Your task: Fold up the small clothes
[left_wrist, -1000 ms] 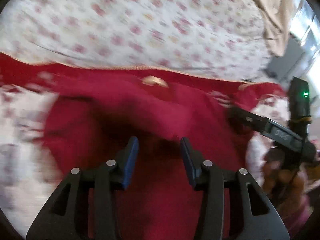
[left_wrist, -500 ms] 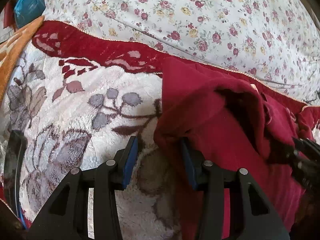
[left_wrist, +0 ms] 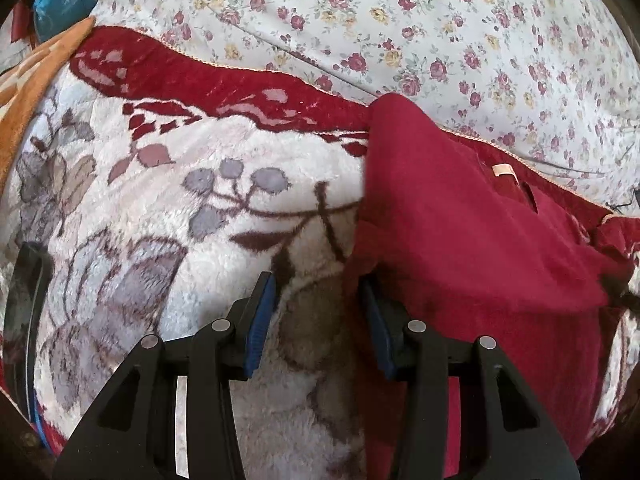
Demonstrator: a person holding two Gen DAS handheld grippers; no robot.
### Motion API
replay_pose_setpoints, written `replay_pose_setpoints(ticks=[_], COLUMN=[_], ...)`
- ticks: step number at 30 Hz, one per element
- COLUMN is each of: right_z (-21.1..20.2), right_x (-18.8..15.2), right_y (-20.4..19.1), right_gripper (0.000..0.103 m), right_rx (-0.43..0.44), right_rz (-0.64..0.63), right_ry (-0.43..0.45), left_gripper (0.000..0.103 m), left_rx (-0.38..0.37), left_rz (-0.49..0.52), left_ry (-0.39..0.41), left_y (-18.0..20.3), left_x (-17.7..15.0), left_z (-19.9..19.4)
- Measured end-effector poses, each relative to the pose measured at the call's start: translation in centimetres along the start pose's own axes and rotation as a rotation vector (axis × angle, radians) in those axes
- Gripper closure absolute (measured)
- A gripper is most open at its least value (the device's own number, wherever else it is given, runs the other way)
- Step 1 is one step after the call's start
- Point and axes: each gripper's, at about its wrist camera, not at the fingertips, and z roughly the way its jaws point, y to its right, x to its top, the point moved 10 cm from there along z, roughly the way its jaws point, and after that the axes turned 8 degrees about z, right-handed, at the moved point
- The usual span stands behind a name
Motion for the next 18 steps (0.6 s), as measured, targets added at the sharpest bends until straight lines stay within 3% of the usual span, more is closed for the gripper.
replay_pose_setpoints(ticks=[2,3,4,6,8,10,11,14,18], right_z=[0.6,0.6,0.3,-2.1,-3.9,-4.4,-4.3,-1.3,5.0], right_x=[-1.3,-1.9,-1.9,-0.9,0.3,1.3,1.5,1.4,1.5], right_y=[1.4,1.9,2.1,3.1,2.5,-0.5,-3.1,-10.8,-20.4], right_gripper=[0.092,0.086,0.074,0.059,0.058,0.058,0.058,0.058,0.058], right_rx=[-0.030,-0.040,-0.045,-0.105,-0.119,-0.044,0.040,0.251,0.325], right_rz=[0.021,0.038,0.049,0.059,0.026,-0.039,-0.085,-0.184,-0.373], right_ry=[-0.076,-0.117,-0.122,-0.038,0.032,0.062,0.057,-0.008,-0.042], left_gripper=[0.059,0.059,0.059,0.059,0.059,0.059,0.059,0.059,0.059], left_rx=[-0.010,-0.022,-0.033,-0.031,-0.010,-0.011,-0.024,-0.055,-0.075], left_rz=[-0.010,-0.019,-0.026,-0.025,-0.025,-0.036,-0.041,-0.030,-0.021], left_ry=[-0.009,-0.013,-0.013,0.000,0.043,0.083,0.091,0.050,0.000], left_y=[-0.2,-0.2,-0.3,-0.4,-0.7,-0.8,-0.7,-0.1,0.2], left_x=[-0.3,-0.4,-0.5,-0.4,0.2,0.8,1.0,0.4,-0.2], left_z=[-0.4,-0.7,-1.2,-2.1,-3.1,-3.6,-3.6,-2.4,-1.0])
